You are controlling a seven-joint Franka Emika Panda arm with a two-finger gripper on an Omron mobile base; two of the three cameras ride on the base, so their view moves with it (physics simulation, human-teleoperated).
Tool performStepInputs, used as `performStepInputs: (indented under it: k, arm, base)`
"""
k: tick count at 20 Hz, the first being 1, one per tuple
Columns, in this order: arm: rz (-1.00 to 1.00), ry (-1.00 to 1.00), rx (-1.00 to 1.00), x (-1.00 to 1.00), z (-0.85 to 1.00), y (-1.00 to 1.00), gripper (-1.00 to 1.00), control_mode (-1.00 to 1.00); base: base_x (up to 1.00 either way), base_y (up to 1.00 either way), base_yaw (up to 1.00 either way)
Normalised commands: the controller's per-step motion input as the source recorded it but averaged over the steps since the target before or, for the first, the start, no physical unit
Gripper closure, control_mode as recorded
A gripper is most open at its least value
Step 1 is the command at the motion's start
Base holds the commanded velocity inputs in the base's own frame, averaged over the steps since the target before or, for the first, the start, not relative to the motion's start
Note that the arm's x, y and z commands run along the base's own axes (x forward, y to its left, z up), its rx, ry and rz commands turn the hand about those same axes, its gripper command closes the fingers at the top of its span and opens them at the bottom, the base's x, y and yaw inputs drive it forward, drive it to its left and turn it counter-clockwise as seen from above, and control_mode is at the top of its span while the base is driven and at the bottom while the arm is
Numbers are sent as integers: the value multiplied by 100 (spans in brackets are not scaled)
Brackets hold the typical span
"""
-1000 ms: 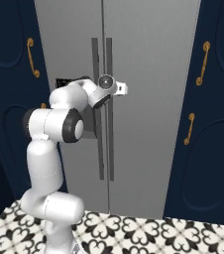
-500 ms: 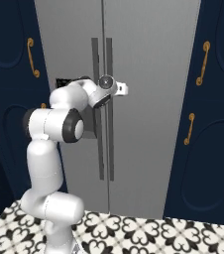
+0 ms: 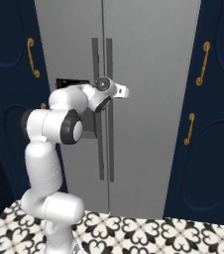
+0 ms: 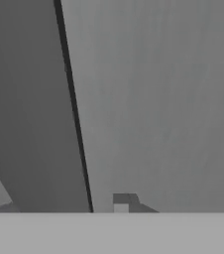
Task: Grab a lemon wedge from the fridge and one ice cube from the ice bowl, and put them in the glass of lemonade.
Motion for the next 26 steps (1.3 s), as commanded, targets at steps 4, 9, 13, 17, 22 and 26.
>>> performStepInputs:
  k: [4, 9, 13, 17, 22, 26]
  arm:
    - [-15, 0, 11, -71, 28, -100, 100, -100]
    - [-11, 0, 15, -91, 32, -100, 100, -100]
    - [-8, 0, 12, -87, 31, -99, 100, -100]
    - [-8, 0, 11, -76, 6, -89, 100, -100]
    - [-8, 0, 6, -69, 1, -63, 100, -100]
    - [-12, 0, 5, -69, 1, -65, 100, -100]
  base:
    - [0, 0, 0]
    - [0, 0, 0]
    - [0, 0, 0]
    - [0, 0, 0]
    - [0, 0, 0]
    - [0, 0, 0]
